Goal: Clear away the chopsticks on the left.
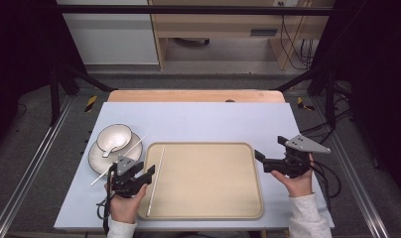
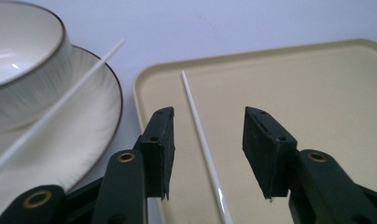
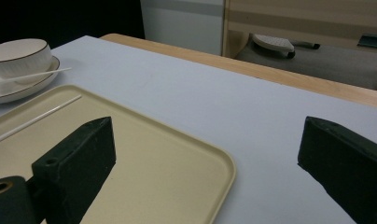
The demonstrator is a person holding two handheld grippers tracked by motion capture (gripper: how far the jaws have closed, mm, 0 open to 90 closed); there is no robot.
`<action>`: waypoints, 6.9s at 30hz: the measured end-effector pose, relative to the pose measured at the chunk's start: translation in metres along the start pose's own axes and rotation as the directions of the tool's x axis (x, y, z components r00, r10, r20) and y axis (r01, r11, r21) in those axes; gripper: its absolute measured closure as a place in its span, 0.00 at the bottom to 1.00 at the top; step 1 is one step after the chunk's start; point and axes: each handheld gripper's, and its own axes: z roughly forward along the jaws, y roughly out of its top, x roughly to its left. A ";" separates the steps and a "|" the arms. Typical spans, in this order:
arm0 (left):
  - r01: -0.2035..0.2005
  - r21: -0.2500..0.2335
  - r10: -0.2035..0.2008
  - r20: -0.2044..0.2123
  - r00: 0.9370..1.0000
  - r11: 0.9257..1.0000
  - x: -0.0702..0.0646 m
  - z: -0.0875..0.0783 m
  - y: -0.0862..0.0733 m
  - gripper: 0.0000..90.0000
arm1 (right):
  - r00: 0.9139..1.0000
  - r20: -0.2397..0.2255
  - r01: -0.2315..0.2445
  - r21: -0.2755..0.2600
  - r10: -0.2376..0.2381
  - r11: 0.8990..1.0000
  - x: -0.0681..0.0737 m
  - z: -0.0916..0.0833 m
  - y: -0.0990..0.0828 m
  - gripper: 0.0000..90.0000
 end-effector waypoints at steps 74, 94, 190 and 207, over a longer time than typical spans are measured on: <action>-0.272 0.261 0.275 0.025 0.961 0.926 0.120 0.025 -0.006 0.76 | 1.000 0.003 0.008 0.039 -0.008 0.999 0.001 0.009 -0.004 0.05; -0.292 0.298 0.292 0.045 0.955 0.909 0.115 0.028 -0.004 0.93 | 1.000 0.001 0.008 0.047 -0.008 0.999 0.002 0.011 -0.005 0.05; 0.058 -0.010 -0.059 -0.011 0.998 0.998 -0.045 0.010 -0.036 0.93 | 1.000 -0.002 0.001 0.013 -0.001 1.000 0.002 0.002 -0.001 0.05; 0.056 0.069 -0.054 -0.028 0.998 0.996 -0.052 0.026 -0.050 0.93 | 1.000 -0.004 0.003 0.022 -0.003 1.000 0.004 0.004 -0.002 0.05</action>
